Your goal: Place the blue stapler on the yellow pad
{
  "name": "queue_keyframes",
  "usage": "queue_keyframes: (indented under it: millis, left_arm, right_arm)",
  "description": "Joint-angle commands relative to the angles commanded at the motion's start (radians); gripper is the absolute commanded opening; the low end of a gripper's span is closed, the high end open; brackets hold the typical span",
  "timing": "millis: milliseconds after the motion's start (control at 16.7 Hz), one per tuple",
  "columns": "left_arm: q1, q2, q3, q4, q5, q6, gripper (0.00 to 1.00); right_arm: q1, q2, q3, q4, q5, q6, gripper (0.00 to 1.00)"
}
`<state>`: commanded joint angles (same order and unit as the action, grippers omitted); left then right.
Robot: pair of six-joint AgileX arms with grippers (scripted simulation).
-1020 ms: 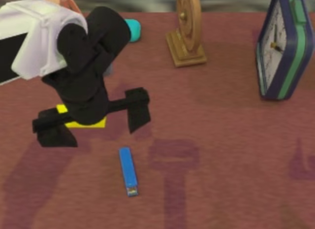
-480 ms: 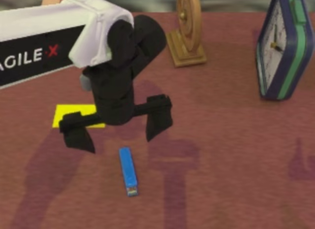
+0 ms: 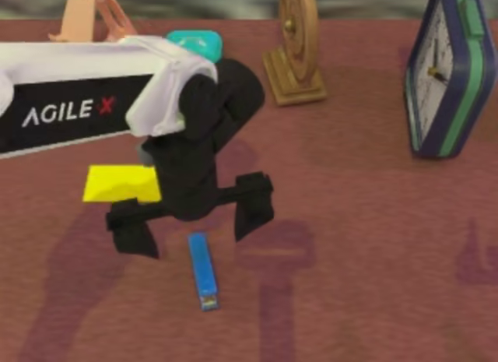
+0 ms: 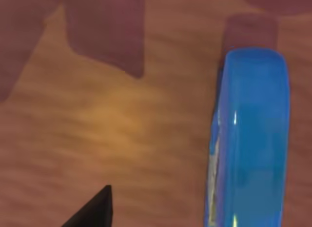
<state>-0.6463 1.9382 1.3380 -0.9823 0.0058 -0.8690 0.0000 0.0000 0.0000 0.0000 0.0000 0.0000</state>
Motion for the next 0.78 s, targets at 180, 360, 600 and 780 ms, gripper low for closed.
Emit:
queue_keyframes:
  millis: [180, 360, 600, 780]
  left_arm:
    - [-0.001, 0.051, -0.082, 0.14, 0.0, 0.0, 1.0]
    - [-0.002, 0.081, -0.127, 0.207, 0.001, -0.001, 1.0]
    - [-0.002, 0.081, -0.129, 0.209, 0.001, -0.001, 1.0]
    - [-0.002, 0.081, -0.129, 0.209, 0.001, -0.001, 0.77]
  right_arm:
    - [0.0, 0.0, 0.0, 0.0, 0.0, 0.0, 1.0]
    - [0.0, 0.0, 0.0, 0.0, 0.0, 0.0, 1.0]
    - [0.0, 0.0, 0.0, 0.0, 0.0, 0.0, 1.0]
    - [0.0, 0.0, 0.0, 0.0, 0.0, 0.0, 1.0]
